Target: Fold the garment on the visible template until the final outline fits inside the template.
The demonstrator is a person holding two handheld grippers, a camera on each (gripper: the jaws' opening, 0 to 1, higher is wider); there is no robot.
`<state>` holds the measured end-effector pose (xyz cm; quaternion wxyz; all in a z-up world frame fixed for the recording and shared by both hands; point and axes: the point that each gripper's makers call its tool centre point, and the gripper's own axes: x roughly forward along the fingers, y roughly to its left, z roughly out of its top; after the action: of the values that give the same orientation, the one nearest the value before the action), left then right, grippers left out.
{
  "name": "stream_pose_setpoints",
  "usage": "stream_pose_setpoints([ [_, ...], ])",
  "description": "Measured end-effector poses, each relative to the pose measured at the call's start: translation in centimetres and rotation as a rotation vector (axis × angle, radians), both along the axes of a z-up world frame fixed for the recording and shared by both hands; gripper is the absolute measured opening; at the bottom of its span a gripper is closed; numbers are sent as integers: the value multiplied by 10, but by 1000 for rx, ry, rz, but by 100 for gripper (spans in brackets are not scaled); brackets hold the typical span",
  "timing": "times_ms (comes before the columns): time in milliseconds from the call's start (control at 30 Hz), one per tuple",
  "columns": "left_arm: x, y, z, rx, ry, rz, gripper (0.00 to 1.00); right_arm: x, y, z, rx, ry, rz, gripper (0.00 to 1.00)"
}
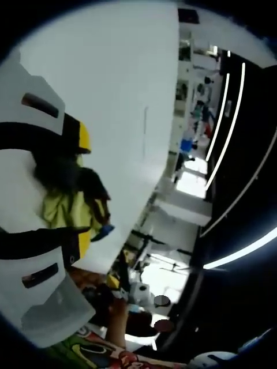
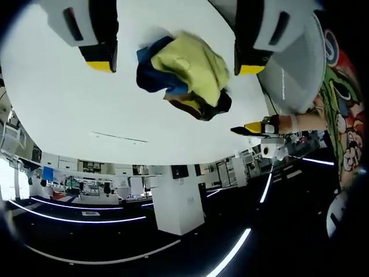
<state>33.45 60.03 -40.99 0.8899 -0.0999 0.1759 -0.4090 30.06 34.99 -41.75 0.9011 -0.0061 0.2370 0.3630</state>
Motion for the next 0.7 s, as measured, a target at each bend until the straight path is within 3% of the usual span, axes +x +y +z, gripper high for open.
stream_pose_setpoints([
  [300, -5, -2, -5, 60, -8, -18, 53, 1, -1, 0, -5, 3, -1, 84],
  [533, -6, -3, -16, 144, -19, -30, 71, 1, 9, 0, 4, 2, 8, 84],
  [700, -5, -1, -19, 153, -15, -30, 72, 0, 13, 0, 0, 7, 16, 83],
])
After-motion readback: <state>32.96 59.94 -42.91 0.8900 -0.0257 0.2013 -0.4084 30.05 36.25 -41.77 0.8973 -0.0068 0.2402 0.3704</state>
